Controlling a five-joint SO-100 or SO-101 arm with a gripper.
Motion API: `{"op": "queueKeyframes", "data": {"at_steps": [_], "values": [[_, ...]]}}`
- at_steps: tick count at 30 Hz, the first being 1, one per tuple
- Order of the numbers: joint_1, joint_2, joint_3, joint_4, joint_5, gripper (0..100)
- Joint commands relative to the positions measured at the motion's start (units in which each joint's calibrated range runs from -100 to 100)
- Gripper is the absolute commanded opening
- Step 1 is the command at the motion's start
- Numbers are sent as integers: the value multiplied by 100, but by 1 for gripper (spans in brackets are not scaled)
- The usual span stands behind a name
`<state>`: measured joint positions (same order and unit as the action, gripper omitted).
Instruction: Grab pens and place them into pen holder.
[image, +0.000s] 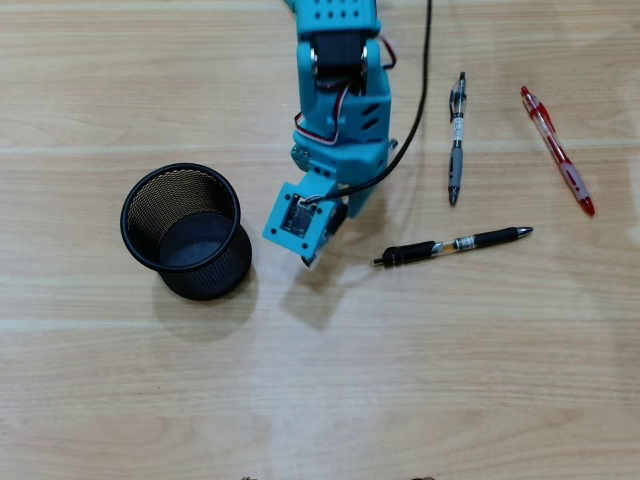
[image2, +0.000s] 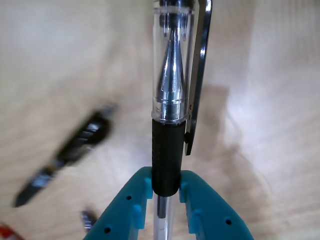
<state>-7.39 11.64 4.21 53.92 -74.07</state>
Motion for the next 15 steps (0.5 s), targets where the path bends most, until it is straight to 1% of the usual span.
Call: {"op": "queueKeyframes", "data": {"at_steps": [1, 6, 10, 12, 15], "values": [[198, -885, -860, -858, 361, 2], [844, -1603, -1023, -2293, 1176, 2], [1473, -2271, -724, -2551, 1715, 2], [1739, -2499, -443, -2697, 1908, 2], [1860, -2635, 136, -3462, 2023, 2]]}}
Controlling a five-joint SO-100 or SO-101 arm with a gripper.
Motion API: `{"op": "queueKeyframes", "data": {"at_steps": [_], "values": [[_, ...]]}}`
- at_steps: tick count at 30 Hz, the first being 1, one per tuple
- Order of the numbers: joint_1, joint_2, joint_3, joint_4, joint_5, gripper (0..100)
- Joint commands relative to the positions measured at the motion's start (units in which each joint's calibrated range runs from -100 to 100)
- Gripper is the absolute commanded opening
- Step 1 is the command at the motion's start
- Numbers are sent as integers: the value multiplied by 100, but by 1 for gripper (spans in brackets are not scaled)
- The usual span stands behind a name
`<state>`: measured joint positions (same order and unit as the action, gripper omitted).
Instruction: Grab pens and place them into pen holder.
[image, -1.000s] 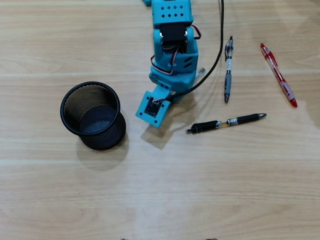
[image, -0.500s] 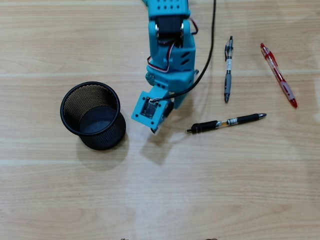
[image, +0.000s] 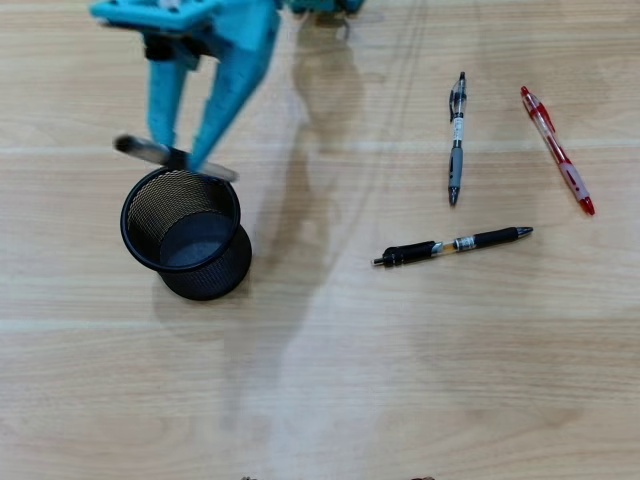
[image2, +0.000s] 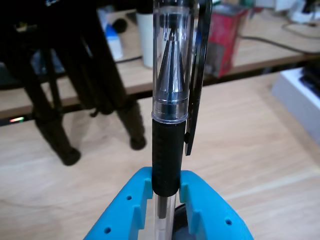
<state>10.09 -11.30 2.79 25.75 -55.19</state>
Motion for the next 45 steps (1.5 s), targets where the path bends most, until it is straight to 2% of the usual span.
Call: {"op": "queueKeyframes", "data": {"at_steps": [1, 5, 8, 15, 24, 29, 36, 40, 42, 45], "values": [[112, -324, 513, -1015, 135, 2], [112, 14, 1220, -2262, 145, 2], [112, 251, 1428, -2734, 187, 2], [257, 411, 1509, -2640, 198, 2], [548, 352, 1473, -1187, 151, 4], [523, 327, 1446, -1196, 192, 13], [491, 293, 1364, -1205, 229, 13], [354, -87, 1174, -981, 705, 8], [201, -282, 894, -457, 1029, 2], [-98, -375, 24, 721, 1808, 3]]}}
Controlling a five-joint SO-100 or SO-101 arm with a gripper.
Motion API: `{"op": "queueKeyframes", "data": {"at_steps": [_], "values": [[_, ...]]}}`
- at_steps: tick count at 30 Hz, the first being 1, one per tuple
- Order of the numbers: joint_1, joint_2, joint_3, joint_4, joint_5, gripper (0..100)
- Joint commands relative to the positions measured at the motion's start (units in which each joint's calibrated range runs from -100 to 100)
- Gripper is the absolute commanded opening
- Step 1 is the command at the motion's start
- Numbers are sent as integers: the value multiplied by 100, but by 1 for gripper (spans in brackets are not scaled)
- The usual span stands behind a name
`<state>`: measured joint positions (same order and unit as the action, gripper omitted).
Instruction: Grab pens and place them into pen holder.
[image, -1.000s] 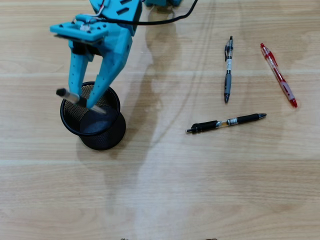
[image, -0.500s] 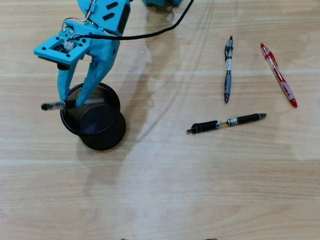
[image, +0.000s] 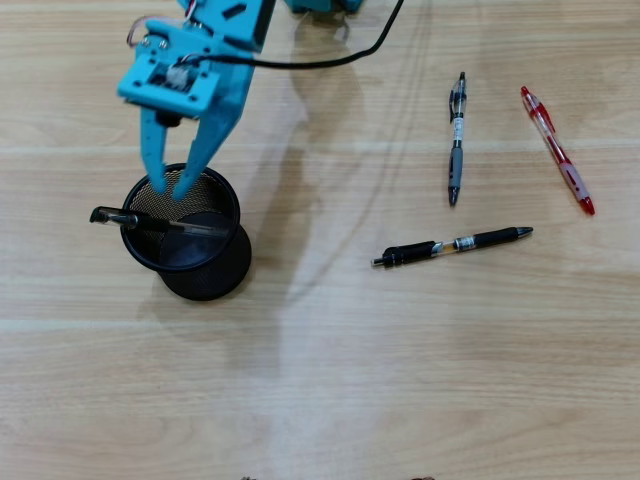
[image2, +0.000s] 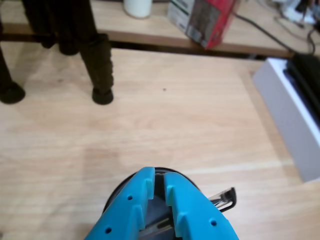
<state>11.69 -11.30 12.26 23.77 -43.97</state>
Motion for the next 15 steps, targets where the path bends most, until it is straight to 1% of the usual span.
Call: {"op": "queueKeyframes", "data": {"at_steps": [1, 4, 7, 11, 12, 15], "values": [[-460, -366, -1176, 1400, 1036, 4], [-1226, -214, -1874, 2732, 1873, 4], [-2048, 352, -2571, 3532, 2165, 7], [-2814, 1612, -3449, 4056, 2615, 20], [-2943, 1933, -3684, 4099, 2667, 21], [-3226, 2880, -4173, 4262, 2714, 19]]}}
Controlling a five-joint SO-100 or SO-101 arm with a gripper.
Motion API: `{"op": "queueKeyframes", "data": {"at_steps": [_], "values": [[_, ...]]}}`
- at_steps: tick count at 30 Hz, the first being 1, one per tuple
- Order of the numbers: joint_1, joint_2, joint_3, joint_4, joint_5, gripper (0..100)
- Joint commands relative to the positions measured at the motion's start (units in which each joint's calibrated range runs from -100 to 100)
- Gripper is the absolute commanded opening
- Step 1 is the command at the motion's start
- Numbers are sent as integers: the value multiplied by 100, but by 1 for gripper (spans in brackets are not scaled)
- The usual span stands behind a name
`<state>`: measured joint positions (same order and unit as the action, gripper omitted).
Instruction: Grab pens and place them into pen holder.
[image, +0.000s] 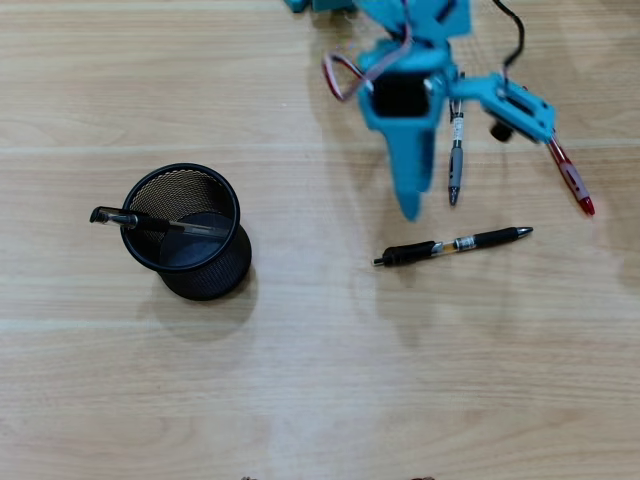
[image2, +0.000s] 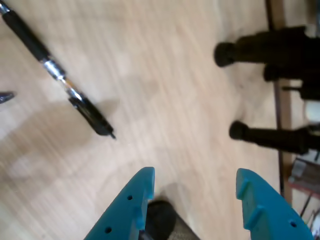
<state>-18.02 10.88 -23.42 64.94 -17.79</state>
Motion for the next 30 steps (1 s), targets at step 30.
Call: {"op": "queueKeyframes", "data": {"at_steps": [30], "values": [[-1189, 3291, -1728, 558, 462, 17]]}}
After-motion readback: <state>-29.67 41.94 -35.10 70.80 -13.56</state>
